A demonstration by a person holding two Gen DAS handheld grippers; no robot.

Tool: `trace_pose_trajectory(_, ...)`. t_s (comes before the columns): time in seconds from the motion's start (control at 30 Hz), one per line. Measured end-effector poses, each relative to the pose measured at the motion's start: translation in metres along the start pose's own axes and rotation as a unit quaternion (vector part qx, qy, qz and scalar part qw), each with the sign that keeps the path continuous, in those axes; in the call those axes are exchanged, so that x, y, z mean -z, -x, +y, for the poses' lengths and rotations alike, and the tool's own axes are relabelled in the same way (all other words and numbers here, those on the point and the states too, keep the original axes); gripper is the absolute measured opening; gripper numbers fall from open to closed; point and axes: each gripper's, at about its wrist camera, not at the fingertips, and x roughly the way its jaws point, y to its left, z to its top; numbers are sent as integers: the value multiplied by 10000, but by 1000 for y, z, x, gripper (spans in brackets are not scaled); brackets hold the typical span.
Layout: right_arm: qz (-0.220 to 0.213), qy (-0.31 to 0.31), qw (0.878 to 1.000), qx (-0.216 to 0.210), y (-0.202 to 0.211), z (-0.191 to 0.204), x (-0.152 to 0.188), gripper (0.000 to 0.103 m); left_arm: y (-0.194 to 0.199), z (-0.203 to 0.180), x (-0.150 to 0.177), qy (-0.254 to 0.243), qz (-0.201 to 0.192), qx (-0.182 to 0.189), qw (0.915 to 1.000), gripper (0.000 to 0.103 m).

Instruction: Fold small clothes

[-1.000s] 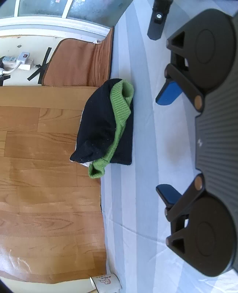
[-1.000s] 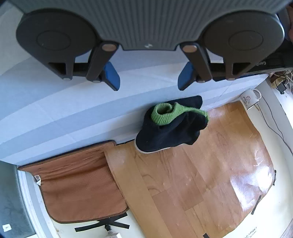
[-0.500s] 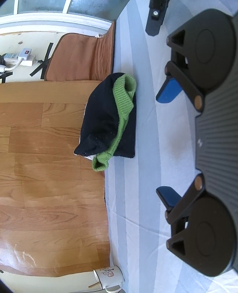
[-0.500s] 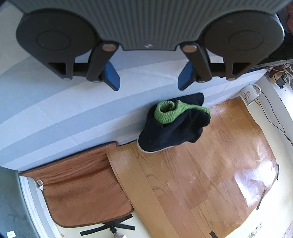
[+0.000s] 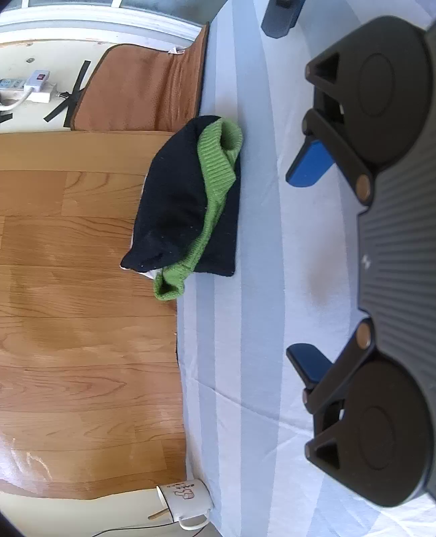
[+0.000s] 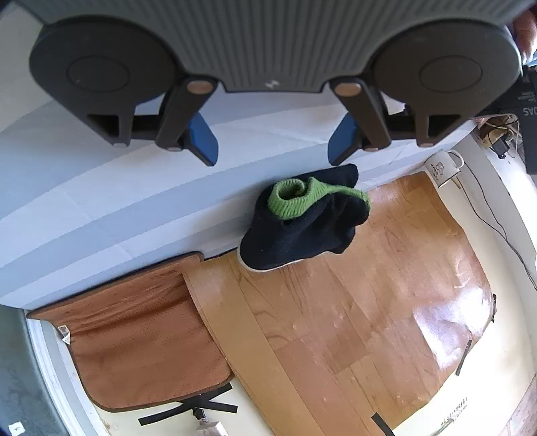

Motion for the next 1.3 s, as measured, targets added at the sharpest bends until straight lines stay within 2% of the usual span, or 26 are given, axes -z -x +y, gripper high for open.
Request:
trace_pose_trajectory(0.27,-12,-16,10000,-81,1,0,-1,76,-5,3,0,131,189,-97,9997,103)
trace_pose_trajectory(0.8,81,5,9999,-108,-2,1,-1,78,4,0,2,46,-142,-5,9999,103)
trace_pose_trajectory(1.3,91,-8,9999,-102,-2,-2,-1,79,7,-2,3,-59,-229,86,9997,103)
